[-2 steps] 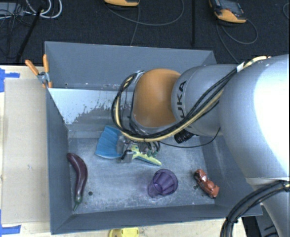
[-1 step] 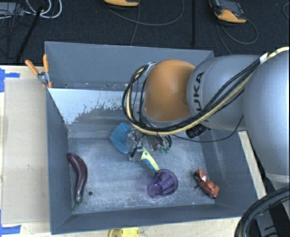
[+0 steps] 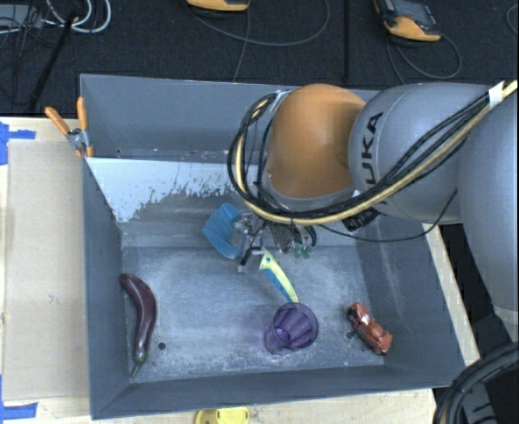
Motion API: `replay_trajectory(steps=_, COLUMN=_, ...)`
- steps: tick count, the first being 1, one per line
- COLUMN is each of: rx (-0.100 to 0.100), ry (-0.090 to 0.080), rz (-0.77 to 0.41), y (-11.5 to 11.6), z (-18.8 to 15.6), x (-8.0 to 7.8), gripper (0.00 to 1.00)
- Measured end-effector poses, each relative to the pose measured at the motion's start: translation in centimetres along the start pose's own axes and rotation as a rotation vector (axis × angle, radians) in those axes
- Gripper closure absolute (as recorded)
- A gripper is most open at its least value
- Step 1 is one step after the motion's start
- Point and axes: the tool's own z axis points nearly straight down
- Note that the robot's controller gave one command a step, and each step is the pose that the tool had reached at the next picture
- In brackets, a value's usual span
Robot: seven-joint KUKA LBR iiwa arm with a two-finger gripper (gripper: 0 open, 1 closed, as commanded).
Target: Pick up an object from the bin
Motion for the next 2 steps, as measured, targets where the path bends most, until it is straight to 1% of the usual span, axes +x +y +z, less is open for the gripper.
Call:
replay_trajectory(steps=1, rx=0.000, ry=0.011, rz=0.018, y=-0.5, z=-1.9, x=1.0, gripper=1.00)
replay_trajectory(steps=2, rx=0.000, ry=0.008, rz=0.037, y=-0.6, z=-7.2, x=0.8, gripper=1.00)
